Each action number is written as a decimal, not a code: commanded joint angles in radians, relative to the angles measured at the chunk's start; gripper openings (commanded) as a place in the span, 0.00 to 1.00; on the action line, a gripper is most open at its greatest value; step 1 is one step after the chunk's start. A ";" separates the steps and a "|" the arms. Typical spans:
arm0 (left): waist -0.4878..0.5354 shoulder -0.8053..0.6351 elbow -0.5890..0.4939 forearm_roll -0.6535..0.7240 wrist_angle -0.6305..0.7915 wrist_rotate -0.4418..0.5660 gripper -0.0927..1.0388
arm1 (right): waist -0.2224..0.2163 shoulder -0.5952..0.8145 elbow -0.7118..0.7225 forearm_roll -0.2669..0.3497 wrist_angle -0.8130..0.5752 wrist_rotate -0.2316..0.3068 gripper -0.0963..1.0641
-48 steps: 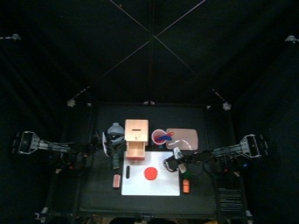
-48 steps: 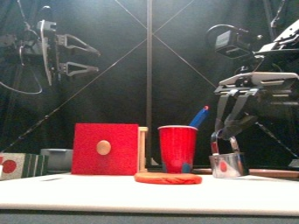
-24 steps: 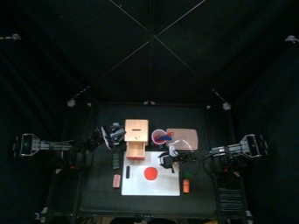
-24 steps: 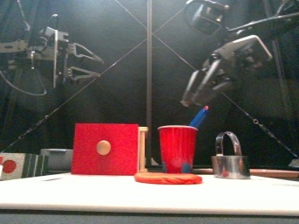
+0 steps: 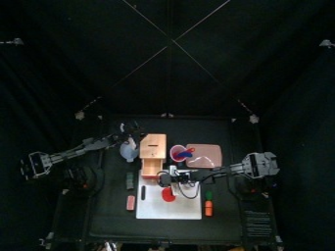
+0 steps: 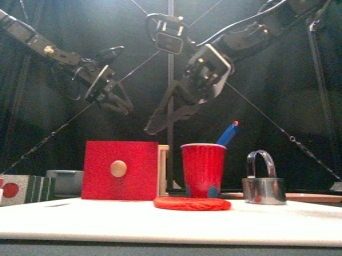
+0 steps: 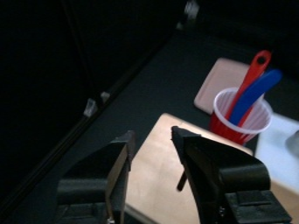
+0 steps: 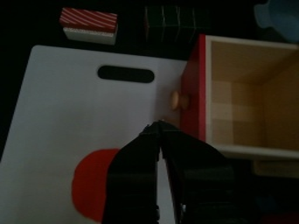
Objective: Get the cutter from the drawer then cut the dough then place the extra dough in the bowl
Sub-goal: Shut the drawer
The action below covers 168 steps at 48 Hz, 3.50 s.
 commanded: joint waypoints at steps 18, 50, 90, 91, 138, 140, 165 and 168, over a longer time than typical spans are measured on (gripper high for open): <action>0.087 0.373 -0.348 0.189 0.252 0.075 0.59 | 0.017 0.153 -0.232 -0.011 0.061 0.003 0.22; 0.083 0.540 -0.460 -0.221 0.356 0.509 0.59 | -0.029 0.239 -0.299 -0.129 0.160 0.008 0.22; 0.083 0.541 -0.437 -0.252 0.342 0.520 0.59 | -0.209 0.241 -0.373 -0.368 0.160 0.006 0.22; 0.083 0.543 -0.436 -0.252 0.341 0.520 0.59 | -0.209 0.242 -0.374 -0.370 0.158 0.006 0.22; 0.084 0.543 -0.408 -0.250 0.281 0.520 0.58 | -0.124 0.276 -0.359 -0.394 0.256 -0.003 0.22; 0.084 0.543 -0.408 -0.249 0.279 0.520 0.58 | -0.124 0.278 -0.359 -0.397 0.259 -0.005 0.22; 0.083 0.543 -0.396 -0.250 0.278 0.518 0.58 | -0.169 0.302 -0.365 -0.523 0.270 0.000 0.22; 0.084 0.543 -0.396 -0.250 0.279 0.518 0.58 | -0.175 0.305 -0.373 -0.532 0.270 0.005 0.22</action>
